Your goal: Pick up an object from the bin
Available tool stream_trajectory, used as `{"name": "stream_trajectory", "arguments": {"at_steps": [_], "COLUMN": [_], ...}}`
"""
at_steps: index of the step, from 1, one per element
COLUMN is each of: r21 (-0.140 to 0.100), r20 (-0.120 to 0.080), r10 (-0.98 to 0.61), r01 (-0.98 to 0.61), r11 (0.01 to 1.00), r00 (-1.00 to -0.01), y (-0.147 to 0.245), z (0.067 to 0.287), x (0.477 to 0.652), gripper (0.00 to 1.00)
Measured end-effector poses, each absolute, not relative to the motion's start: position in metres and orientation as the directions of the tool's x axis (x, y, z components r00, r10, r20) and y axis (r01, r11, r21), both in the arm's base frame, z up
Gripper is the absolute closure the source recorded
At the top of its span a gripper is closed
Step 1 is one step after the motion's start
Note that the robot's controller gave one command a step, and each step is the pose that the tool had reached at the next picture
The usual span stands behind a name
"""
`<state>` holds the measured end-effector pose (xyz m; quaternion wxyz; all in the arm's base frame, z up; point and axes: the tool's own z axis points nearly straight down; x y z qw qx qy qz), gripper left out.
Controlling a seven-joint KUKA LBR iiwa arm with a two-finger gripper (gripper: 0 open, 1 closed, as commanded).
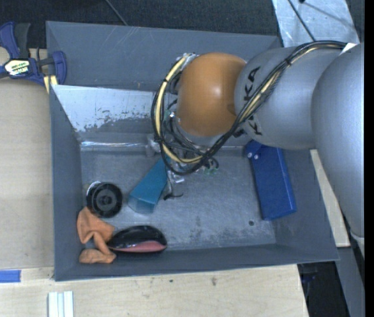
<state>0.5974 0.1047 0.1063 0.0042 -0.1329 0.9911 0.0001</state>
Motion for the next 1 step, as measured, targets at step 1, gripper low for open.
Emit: {"name": "stream_trajectory", "arguments": {"at_steps": [1], "r21": [0.0], "r20": [-0.001], "r10": [-0.419], "r01": [-0.419], "r11": [0.908], "r00": [-0.908], "y": [0.1036], "z": [0.1118], "x": [0.6015], "gripper": [0.0]}}
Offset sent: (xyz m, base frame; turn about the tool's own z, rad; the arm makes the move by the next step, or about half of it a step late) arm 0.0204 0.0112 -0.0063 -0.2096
